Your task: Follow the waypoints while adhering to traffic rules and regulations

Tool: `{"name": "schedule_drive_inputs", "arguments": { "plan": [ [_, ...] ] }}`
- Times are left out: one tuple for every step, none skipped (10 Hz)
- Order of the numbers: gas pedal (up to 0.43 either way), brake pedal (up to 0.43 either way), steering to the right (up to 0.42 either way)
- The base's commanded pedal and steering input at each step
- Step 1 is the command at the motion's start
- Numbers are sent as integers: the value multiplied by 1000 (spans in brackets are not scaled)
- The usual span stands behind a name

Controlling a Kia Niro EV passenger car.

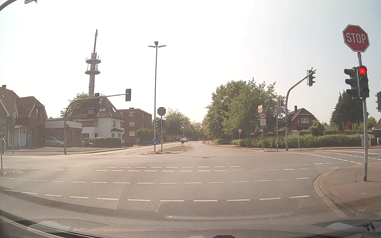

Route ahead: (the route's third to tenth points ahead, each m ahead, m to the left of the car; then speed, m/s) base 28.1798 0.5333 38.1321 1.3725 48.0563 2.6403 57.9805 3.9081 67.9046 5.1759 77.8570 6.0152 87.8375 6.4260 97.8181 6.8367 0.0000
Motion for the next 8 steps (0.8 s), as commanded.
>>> {"name": "schedule_drive_inputs", "arguments": {
  "plan": [
    [0,213,-2],
    [0,213,-2],
    [0,213,-2],
    [0,213,-2],
    [0,213,-2],
    [0,213,-2],
    [0,213,-2],
    [0,213,-2]
  ]
}}
